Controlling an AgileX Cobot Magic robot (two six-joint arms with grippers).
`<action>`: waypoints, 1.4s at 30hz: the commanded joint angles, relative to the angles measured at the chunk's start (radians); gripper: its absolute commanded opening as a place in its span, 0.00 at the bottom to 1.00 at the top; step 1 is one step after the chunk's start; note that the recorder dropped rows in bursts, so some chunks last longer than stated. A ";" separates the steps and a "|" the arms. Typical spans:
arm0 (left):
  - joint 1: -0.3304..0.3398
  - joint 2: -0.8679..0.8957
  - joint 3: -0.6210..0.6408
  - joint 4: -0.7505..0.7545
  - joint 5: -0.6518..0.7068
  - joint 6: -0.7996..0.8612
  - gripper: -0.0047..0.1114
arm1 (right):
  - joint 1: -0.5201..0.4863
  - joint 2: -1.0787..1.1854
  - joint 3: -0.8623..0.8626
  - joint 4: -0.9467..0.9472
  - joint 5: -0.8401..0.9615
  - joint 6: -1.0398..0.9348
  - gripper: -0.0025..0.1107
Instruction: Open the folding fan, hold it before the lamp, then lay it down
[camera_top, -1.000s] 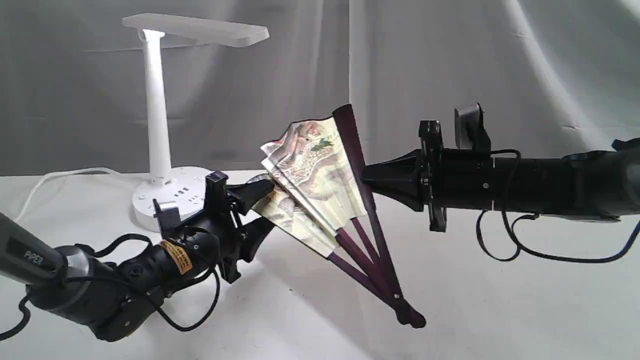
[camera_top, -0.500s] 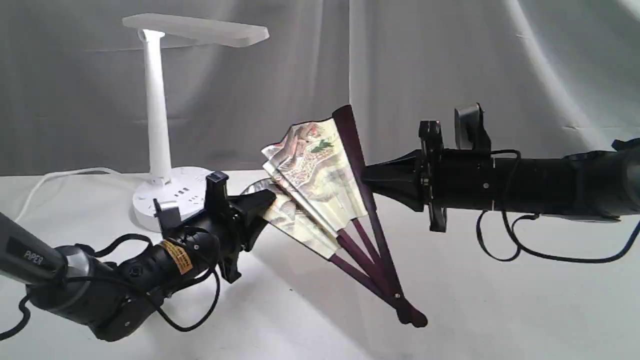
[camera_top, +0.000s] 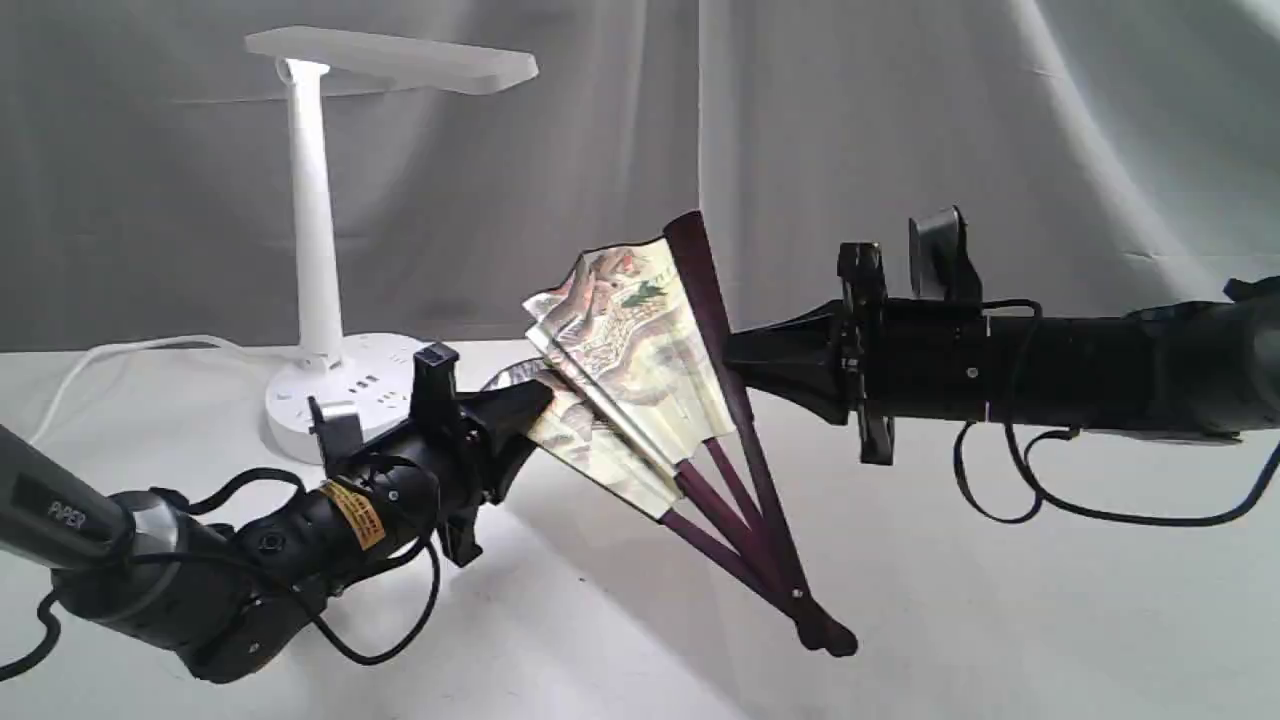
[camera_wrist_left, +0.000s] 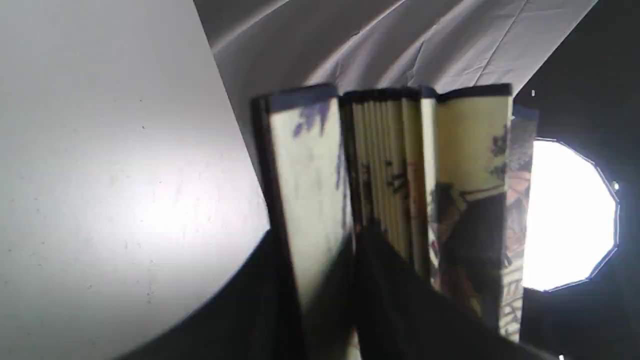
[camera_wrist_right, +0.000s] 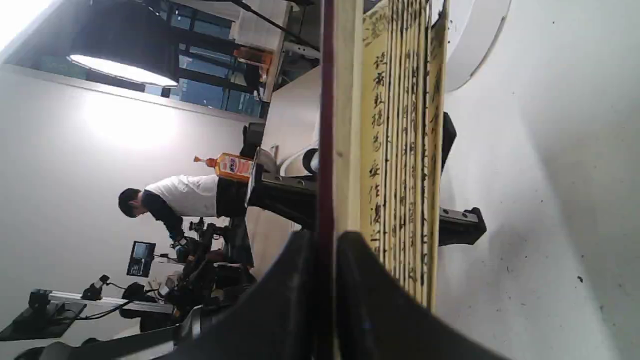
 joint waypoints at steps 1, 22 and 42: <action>-0.005 -0.001 -0.003 0.009 -0.010 0.013 0.08 | 0.001 -0.010 0.004 0.011 0.016 -0.004 0.02; 0.025 -0.001 -0.003 0.155 -0.085 -0.069 0.04 | -0.002 -0.010 0.004 -0.006 0.016 0.041 0.37; 0.072 -0.019 -0.003 0.305 -0.085 -0.121 0.04 | -0.026 -0.010 0.004 -0.060 -0.025 0.017 0.64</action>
